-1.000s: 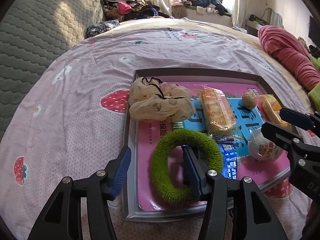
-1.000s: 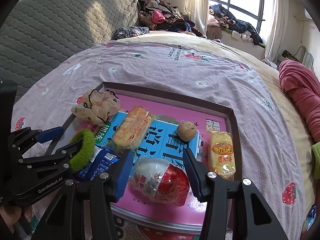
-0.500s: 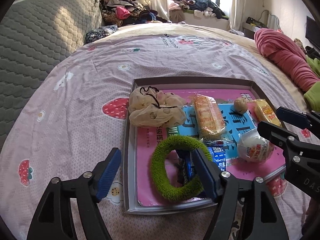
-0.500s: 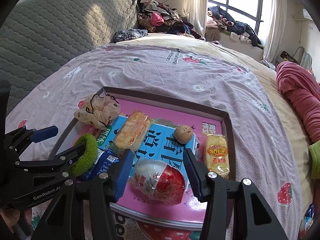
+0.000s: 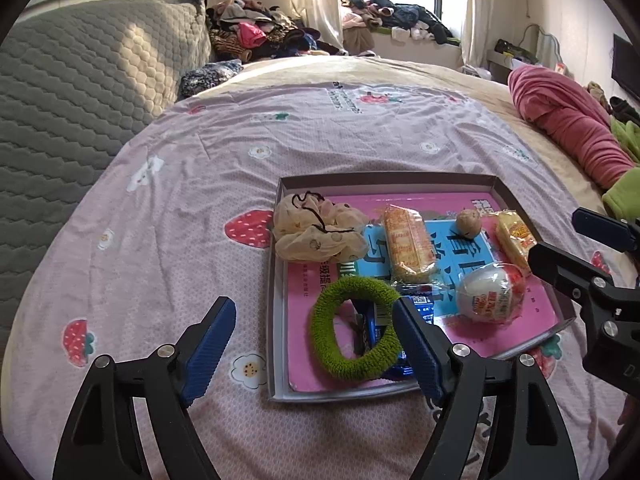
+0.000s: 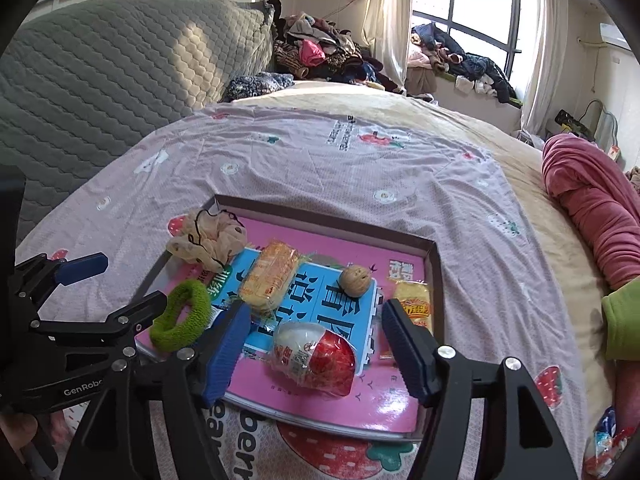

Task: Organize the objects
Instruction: 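Withdraw both open grippers from the tray back over the bed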

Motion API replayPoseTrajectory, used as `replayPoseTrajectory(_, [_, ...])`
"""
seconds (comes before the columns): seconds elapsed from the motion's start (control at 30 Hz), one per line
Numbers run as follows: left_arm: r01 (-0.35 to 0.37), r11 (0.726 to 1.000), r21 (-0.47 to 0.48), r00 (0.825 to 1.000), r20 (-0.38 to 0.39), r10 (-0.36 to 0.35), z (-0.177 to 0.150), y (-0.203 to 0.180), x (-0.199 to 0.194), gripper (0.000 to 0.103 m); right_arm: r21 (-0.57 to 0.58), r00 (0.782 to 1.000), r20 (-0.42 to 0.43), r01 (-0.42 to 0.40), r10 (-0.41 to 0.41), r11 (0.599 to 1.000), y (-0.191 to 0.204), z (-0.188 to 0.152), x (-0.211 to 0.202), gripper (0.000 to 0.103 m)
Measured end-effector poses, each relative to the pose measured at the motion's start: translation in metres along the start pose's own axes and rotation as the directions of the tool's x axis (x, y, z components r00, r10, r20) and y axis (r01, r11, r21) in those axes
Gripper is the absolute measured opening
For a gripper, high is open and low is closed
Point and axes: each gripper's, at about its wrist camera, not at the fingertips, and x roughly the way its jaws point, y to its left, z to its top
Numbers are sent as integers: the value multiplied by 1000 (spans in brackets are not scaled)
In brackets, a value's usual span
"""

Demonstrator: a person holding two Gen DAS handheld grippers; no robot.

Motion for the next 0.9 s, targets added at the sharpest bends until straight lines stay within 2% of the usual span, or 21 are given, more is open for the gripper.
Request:
replayPoseTrajectory(0.2, [-7,1000,2,1000,11,7,-3,-2,-17,89,-3,1000,14,6,-6,1000,0,0,-19,83])
replayPoseTrajectory(0.5, [-11,1000,10,1000,23,11,-9,-5,-42,90,-8,999,32,22,-22,1000,1,-1,-47,88])
replayPoseTrajectory(0.9, [-30,999,-15,995,98,31,-5,-1,-88,92,10,996,77,34,-35,999,1,1,-83,95])
